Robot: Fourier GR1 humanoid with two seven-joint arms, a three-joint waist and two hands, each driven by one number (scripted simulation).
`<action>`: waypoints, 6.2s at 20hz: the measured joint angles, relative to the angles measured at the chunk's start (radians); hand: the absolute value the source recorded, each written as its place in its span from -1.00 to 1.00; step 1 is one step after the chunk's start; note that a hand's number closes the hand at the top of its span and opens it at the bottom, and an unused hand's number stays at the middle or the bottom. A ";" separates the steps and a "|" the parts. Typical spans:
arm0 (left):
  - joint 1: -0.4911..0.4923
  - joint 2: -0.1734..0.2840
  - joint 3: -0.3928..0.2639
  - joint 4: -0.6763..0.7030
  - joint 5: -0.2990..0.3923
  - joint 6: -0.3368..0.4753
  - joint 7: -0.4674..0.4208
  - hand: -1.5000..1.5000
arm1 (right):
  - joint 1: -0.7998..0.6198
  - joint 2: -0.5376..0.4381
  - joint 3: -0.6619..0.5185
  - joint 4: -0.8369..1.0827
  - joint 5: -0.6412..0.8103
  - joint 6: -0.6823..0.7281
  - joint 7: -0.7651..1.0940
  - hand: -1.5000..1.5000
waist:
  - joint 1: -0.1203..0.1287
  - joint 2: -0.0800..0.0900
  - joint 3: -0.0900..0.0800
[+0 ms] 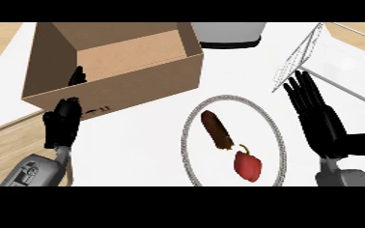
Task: Pick the bell pepper from the placemat and place it in the tiered shelf
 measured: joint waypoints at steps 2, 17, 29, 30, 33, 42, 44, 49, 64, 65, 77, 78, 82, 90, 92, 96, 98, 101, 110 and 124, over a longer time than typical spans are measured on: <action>-0.003 -0.019 0.033 -0.001 0.018 0.013 -0.019 0.00 | 0.020 -0.009 -0.008 -0.048 0.043 -0.071 0.026 -1.00 | 0.000 0.000 0.005; 0.077 0.034 0.101 -0.010 0.055 0.051 0.018 0.00 | 0.283 0.051 -0.208 -0.162 0.446 -0.782 -0.066 -1.00 | -0.105 -0.005 0.013; 0.021 -0.001 0.032 -0.020 0.016 0.025 0.042 0.00 | 0.675 0.174 0.098 -0.458 0.776 -0.887 -0.060 -1.00 | -0.018 0.010 0.013; 0.017 -0.005 0.028 -0.020 0.010 0.028 0.040 0.00 | 0.697 0.166 0.114 -0.480 0.816 -0.885 -0.022 -1.00 | -0.012 0.011 0.013; -0.003 -0.002 0.032 -0.009 0.017 0.006 0.045 0.00 | 0.767 0.148 0.155 -0.553 0.938 -0.866 0.097 -1.00 | -0.002 0.017 0.011; -0.025 -0.014 0.024 -0.015 0.000 0.016 0.043 0.00 | 0.961 0.104 0.242 -0.684 1.293 -0.669 0.423 -1.00 | 0.023 0.036 0.006; -0.028 -0.015 0.022 -0.016 -0.002 0.017 0.045 0.00 | 0.994 0.100 0.250 -0.725 1.371 -0.610 0.499 -1.00 | 0.027 0.037 0.005; -0.033 -0.026 0.011 -0.020 -0.005 0.018 0.052 0.00 | 1.022 0.145 0.322 -0.824 1.576 -0.462 0.683 -1.00 | 0.040 0.036 0.006; -0.045 -0.041 0.017 0.019 -0.011 0.006 0.051 0.00 | 0.651 0.293 0.657 -0.820 2.066 -0.103 1.188 -1.00 | 0.041 0.021 0.012; -0.045 -0.043 0.018 0.022 -0.015 0.011 0.050 0.00 | 0.622 0.294 0.671 -0.801 2.072 -0.097 1.208 -1.00 | 0.039 0.019 0.013; -0.030 -0.048 0.035 0.025 -0.021 0.005 0.047 0.00 | 0.437 0.251 0.723 -0.720 2.038 -0.040 1.316 -1.00 | 0.026 0.013 0.017; -0.028 -0.047 0.037 0.025 -0.020 0.001 0.046 0.00 | 0.436 0.252 0.720 -0.717 2.033 -0.040 1.316 -1.00 | 0.024 0.012 0.017; -0.026 -0.048 0.040 0.025 -0.021 -0.009 0.041 0.00 | 0.406 0.253 0.698 -0.690 2.011 -0.036 1.325 -1.00 | 0.024 0.013 0.017; -0.026 -0.052 0.051 0.031 -0.025 -0.015 0.041 0.00 | 0.332 0.285 0.656 -0.592 1.976 -0.017 1.344 -1.00 | 0.019 0.011 0.019; -0.022 -0.056 0.054 0.033 -0.026 -0.017 0.031 0.00 | 0.324 0.287 0.652 -0.575 1.973 -0.018 1.346 -1.00 | 0.018 0.010 0.019; -0.016 -0.059 0.050 0.019 -0.033 -0.014 0.045 0.00 | 0.299 0.289 0.628 -0.529 1.958 -0.024 1.349 -1.00 | 0.020 0.009 0.019; -0.018 -0.058 0.054 0.017 -0.032 -0.016 0.052 0.00 | 0.284 0.290 0.620 -0.511 1.951 -0.027 1.352 -1.00 | 0.020 0.010 0.018; -0.016 -0.063 0.058 0.024 -0.039 -0.014 0.040 0.00 | 0.265 0.290 0.591 -0.484 1.937 -0.030 1.347 -1.00 | 0.018 0.010 0.019; -0.016 -0.069 0.070 0.030 -0.045 -0.026 0.037 0.00 | 0.241 0.292 0.539 -0.394 1.898 -0.061 1.331 -1.00 | 0.016 0.008 0.020; -0.010 -0.082 0.078 0.019 -0.067 -0.027 0.061 0.00 | 0.244 0.292 0.498 -0.303 1.845 -0.081 1.285 1.00 | 0.016 0.006 0.019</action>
